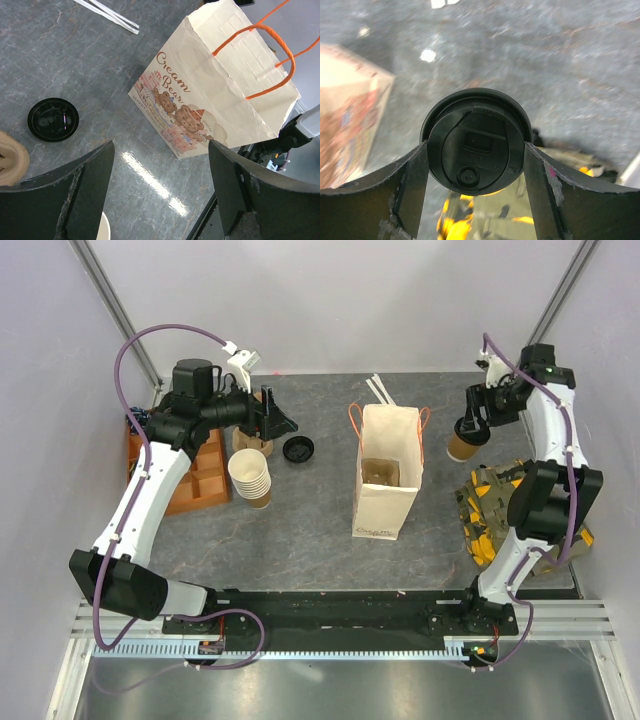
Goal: Pack the takeout coffee
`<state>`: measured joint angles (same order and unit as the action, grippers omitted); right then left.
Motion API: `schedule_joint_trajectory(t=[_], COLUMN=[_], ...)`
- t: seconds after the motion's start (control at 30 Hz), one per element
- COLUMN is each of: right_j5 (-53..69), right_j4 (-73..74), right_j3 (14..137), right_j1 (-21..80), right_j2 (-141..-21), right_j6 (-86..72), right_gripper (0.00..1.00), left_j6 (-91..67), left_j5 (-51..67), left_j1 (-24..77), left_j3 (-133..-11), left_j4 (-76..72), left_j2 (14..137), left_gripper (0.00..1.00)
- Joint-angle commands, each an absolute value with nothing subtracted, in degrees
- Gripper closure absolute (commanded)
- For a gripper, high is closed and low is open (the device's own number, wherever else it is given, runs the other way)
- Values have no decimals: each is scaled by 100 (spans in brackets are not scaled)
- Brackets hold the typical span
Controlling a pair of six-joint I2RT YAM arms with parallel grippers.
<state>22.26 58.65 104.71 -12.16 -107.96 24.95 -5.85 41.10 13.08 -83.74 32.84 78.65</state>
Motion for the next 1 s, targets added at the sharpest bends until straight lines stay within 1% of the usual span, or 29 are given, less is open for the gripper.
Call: schedule_joint_trajectory(t=[0.0, 0.1, 0.23, 0.47, 0.63, 0.8, 0.9, 0.97], right_j5=[3478, 3787, 4218, 4412, 4228, 4577, 4851, 4904], right_j4=[7013, 7285, 7585, 7972, 7586, 7418, 7120, 6681], right_j3=[10872, 10977, 11232, 12162, 12743, 13841, 13975, 13826], right_j1=[-1468, -1599, -1722, -1916, -1942, -1934, -1767, -1416], right_j2=[-10503, -10380, -10301, -10108, -9643, -9510, -9300, -9045], right_j6=[2987, 3058, 3032, 2769, 2190, 1442, 1022, 766], right_gripper=[43, 46, 46, 47, 48, 48, 48, 48], left_j6=[-808, -896, -949, -993, -1055, -1177, -1449, -1599], left_j5=[4324, 4368, 4412, 4395, 4333, 4254, 4192, 4192], left_j1=[1275, 1274, 1274, 1274, 1274, 1204, 1082, 1011], left_j3=[-8376, -8288, -8244, -8183, -8077, -8051, -8051, -8025], left_j4=[3041, 2936, 2830, 2734, 2619, 2584, 2584, 2549], left_j2=[7787, 7778, 7787, 7735, 7647, 7603, 7576, 7532], left_gripper=[18, 18, 18, 18, 18, 18, 18, 18])
